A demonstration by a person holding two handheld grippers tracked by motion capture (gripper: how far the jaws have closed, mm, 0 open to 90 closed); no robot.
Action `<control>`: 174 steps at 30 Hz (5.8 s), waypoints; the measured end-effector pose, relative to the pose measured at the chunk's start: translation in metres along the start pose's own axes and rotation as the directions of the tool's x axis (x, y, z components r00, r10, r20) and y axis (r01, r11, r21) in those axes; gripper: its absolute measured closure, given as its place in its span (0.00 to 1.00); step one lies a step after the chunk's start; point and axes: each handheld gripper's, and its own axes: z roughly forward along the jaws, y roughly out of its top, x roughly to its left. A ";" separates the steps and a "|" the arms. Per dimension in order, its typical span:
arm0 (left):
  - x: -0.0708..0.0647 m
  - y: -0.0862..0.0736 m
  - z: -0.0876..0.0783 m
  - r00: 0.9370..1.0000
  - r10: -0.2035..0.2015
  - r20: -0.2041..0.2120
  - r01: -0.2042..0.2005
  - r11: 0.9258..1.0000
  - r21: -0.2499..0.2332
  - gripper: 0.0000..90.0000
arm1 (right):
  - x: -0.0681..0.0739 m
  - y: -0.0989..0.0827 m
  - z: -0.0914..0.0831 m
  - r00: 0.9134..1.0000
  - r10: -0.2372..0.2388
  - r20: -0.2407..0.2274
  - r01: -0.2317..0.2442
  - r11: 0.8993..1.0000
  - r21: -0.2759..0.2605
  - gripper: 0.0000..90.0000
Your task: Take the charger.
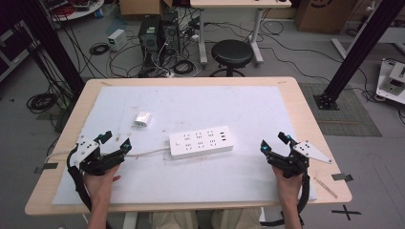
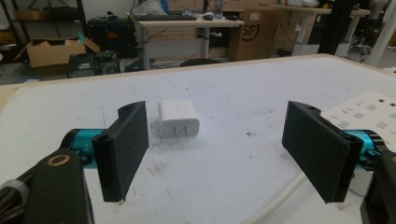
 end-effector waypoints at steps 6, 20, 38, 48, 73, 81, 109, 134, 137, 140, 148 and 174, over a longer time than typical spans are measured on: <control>-0.003 0.015 0.010 1.000 -0.001 0.003 0.001 0.999 0.039 0.25 | 0.000 0.000 0.000 1.000 -0.002 0.002 0.002 1.000 0.004 0.22; -0.004 0.049 0.047 1.000 -0.021 0.017 0.018 0.981 0.194 0.26 | 0.001 0.000 0.001 1.000 -0.006 0.006 0.006 1.000 0.010 0.22; 0.009 0.086 0.114 0.998 -0.017 -0.054 0.039 0.898 0.438 0.27 | 0.004 0.000 0.002 0.999 -0.030 0.015 0.030 0.999 0.016 0.22; 0.013 0.065 0.144 0.997 0.015 -0.077 0.030 0.839 0.543 0.27 | 0.005 0.000 0.003 0.999 -0.036 0.019 0.035 0.999 0.025 0.22; 0.021 0.028 0.177 0.993 -0.001 -0.116 0.076 0.761 0.644 0.28 | 0.008 0.000 0.003 0.998 -0.047 0.037 0.046 0.998 0.034 0.23; 0.025 0.022 0.180 0.993 0.003 -0.118 0.076 0.750 0.657 0.29 | 0.007 0.000 0.004 0.998 -0.061 0.036 0.059 0.998 0.033 0.22; 0.026 0.019 0.182 0.994 0.013 -0.104 0.058 0.760 0.647 0.47 | 0.009 0.001 0.004 0.998 -0.060 0.037 0.058 0.997 0.043 0.22; 0.017 0.025 0.177 0.994 0.069 -0.087 0.000 0.781 0.625 0.47 | 0.009 0.001 0.004 0.997 -0.063 0.036 0.061 0.997 0.046 0.22; 0.016 0.028 0.174 0.995 0.058 -0.080 0.002 0.794 0.607 0.47 | 0.009 0.001 0.004 0.997 -0.062 0.036 0.060 0.997 0.047 0.22; 0.014 0.034 0.169 0.997 0.048 -0.064 -0.001 0.810 0.587 0.47 | 0.009 0.001 0.004 0.997 -0.063 0.037 0.062 0.997 0.045 0.22; 0.001 0.050 0.155 0.999 0.052 -0.011 -0.037 0.838 0.545 0.47 | 0.009 0.001 0.004 0.998 -0.061 0.033 0.059 0.997 0.045 0.22; -0.067 0.076 0.075 0.973 0.093 0.209 -0.166 0.916 0.365 0.47 | 0.012 0.001 0.008 0.996 -0.079 0.042 0.076 0.994 0.079 0.23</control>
